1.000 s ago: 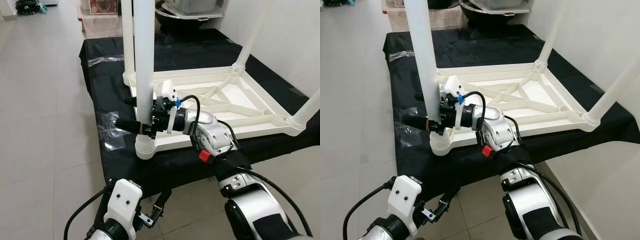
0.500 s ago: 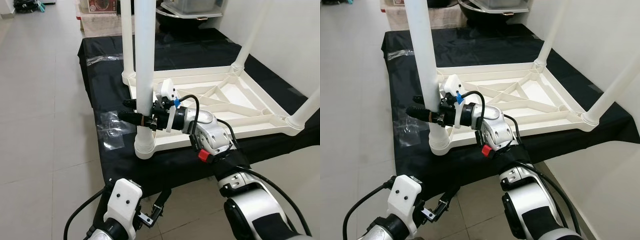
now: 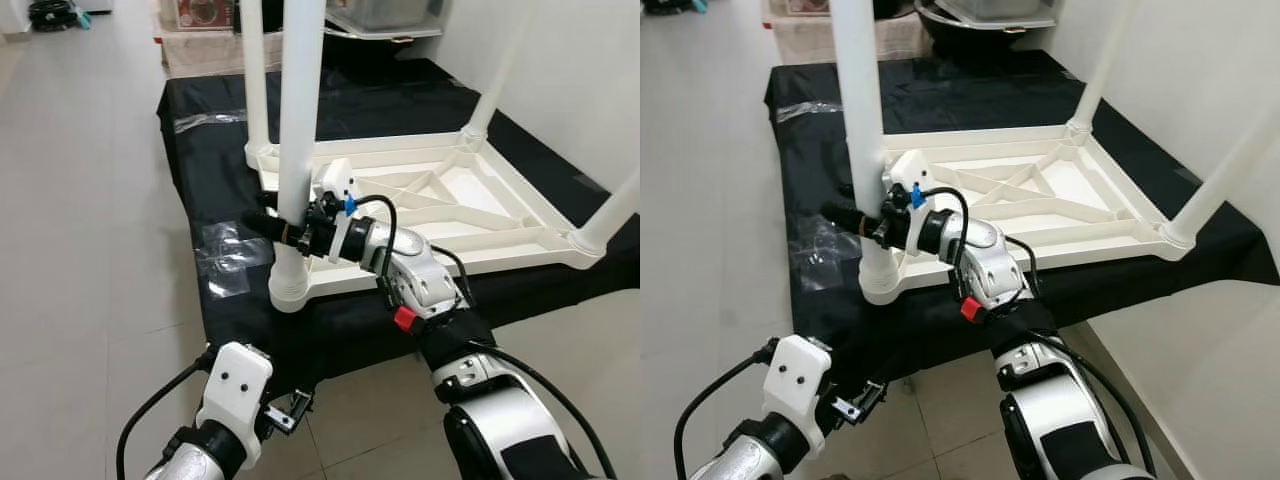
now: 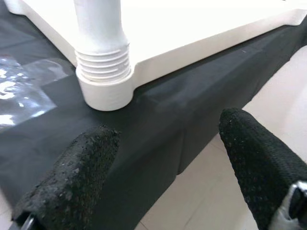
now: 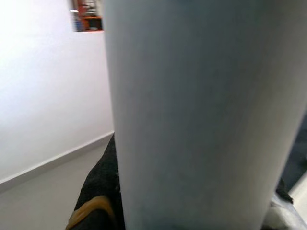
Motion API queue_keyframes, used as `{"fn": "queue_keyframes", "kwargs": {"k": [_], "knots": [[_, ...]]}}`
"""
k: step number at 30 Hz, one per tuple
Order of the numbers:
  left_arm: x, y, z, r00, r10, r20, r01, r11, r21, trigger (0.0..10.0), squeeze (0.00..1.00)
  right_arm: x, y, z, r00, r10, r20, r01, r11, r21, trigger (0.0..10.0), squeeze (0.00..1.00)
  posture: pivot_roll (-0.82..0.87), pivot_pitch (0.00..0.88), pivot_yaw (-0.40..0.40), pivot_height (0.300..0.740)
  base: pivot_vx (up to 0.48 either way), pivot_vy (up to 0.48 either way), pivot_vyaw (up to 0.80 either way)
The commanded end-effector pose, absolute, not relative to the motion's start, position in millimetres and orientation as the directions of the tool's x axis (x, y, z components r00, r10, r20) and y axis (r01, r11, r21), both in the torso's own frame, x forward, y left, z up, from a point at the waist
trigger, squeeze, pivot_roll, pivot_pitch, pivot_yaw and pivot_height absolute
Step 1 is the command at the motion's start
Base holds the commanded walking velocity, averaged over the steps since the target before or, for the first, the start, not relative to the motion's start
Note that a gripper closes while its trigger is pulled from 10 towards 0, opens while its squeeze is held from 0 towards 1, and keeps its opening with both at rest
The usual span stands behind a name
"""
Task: Building children table
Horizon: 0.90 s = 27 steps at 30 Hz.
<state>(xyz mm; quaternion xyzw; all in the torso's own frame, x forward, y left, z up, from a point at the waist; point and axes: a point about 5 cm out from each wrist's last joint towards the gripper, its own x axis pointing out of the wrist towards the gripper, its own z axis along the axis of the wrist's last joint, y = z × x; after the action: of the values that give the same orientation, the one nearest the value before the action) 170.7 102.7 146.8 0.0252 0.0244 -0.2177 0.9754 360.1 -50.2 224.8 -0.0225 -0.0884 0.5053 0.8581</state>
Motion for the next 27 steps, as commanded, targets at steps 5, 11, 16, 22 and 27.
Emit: {"fn": "queue_keyframes", "kwargs": {"k": [5, 11, 16, 22, 27], "knots": [[171, 105, 146, 0.906, -0.418, -0.065, 0.421, 0.906, 0.038, 10.0, 0.00, 365, -66, 202, 0.643, 0.764, 0.055, -0.755, 0.644, -0.121, 0.0, 0.00, 0.15, 0.148, -0.095, 0.740, 0.000, 0.000, 0.00], [171, 104, 146, 0.907, -0.417, -0.065, 0.420, 0.907, 0.036, 10.0, 0.00, 378, -85, 183, 0.899, 0.434, -0.063, -0.438, 0.897, -0.066, 0.0, 0.00, 0.15, 0.151, -0.098, 0.740, 0.000, 0.000, 0.00], [171, 103, 145, 0.906, -0.419, -0.065, 0.422, 0.906, 0.032, 10.0, 0.00, 382, -104, 178, 0.985, 0.136, -0.105, -0.140, 0.989, -0.035, 0.0, 0.00, 0.15, 0.152, -0.097, 0.740, 0.000, 0.000, 0.00], [171, 102, 145, 0.903, -0.425, -0.066, 0.428, 0.903, 0.031, 10.0, 0.00, 375, -113, 182, 0.948, -0.292, -0.128, 0.305, 0.948, 0.094, 0.0, 0.00, 0.15, 0.154, -0.096, 0.740, 0.000, 0.000, 0.00], [170, 101, 145, 0.902, -0.427, -0.068, 0.430, 0.902, 0.031, 10.0, 0.00, 373, -109, 184, 0.883, -0.445, -0.151, 0.464, 0.876, 0.130, 0.0, 0.00, 0.15, 0.153, -0.099, 0.740, 0.000, 0.000, 0.00]]}}
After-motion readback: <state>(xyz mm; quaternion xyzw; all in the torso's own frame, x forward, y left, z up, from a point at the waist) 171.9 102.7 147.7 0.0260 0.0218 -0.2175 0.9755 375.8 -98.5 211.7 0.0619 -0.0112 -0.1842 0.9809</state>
